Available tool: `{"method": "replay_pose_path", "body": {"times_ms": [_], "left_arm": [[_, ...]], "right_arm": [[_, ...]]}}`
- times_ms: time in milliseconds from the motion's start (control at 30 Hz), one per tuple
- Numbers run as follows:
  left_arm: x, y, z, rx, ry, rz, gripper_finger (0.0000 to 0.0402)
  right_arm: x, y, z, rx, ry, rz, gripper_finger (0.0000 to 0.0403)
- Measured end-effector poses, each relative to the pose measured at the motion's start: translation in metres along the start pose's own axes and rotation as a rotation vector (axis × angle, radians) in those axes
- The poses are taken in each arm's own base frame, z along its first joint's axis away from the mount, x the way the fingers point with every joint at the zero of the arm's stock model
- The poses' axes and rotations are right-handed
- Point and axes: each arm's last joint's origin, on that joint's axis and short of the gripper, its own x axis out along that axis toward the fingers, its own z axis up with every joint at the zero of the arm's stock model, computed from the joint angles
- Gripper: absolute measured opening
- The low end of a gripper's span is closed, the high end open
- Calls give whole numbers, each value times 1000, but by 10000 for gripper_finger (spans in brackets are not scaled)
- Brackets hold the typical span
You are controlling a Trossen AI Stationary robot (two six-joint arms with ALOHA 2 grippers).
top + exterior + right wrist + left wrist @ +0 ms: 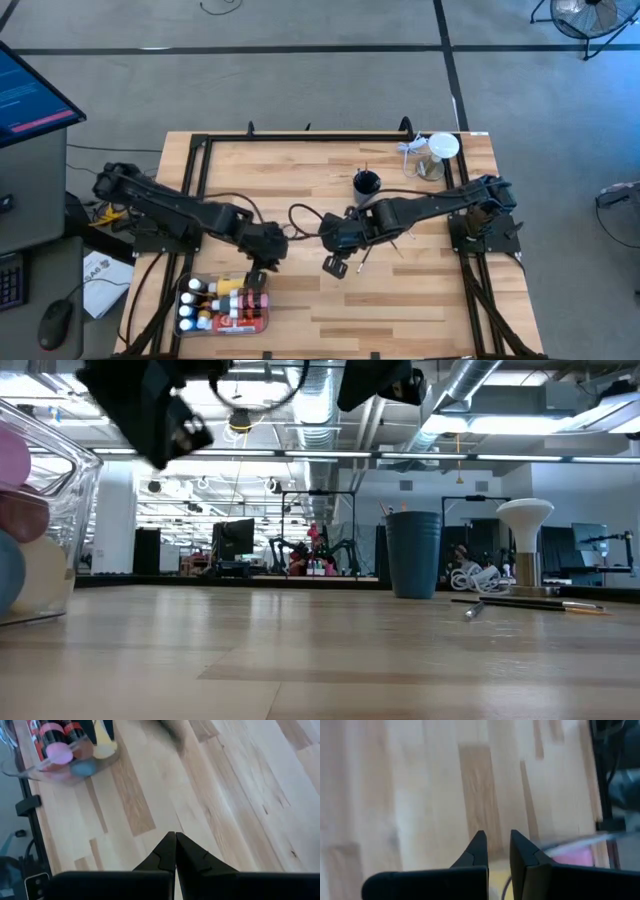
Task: Pick & Place Paint Supplies
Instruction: Put the right paint brush into the blue cup
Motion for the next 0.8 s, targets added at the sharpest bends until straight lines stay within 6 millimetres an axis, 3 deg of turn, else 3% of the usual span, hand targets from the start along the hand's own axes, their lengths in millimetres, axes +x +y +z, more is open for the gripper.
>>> {"method": "replay_pose_path", "body": {"times_ms": [100, 267, 433, 633, 800], "left_arm": [[-22, -2, 4, 10, -133, 13, 0], [-76, -5, 9, 14, -431, -89, 0], [-122, 1, -1, -40, -608, -155, 0], [-145, 11, -11, -75, -746, -251, 0], [-153, 9, -5, -34, -885, -333, 0]], "right_arm": [[0, -1, -2, -3, 17, -15, 0], [-8, -5, -3, -4, 8, -44, 0], [-26, -13, 2, 19, -51, -58, 0], [-48, -30, 16, 83, -149, -23, 0], [-70, -30, 38, 97, -324, 186, 0]]}}
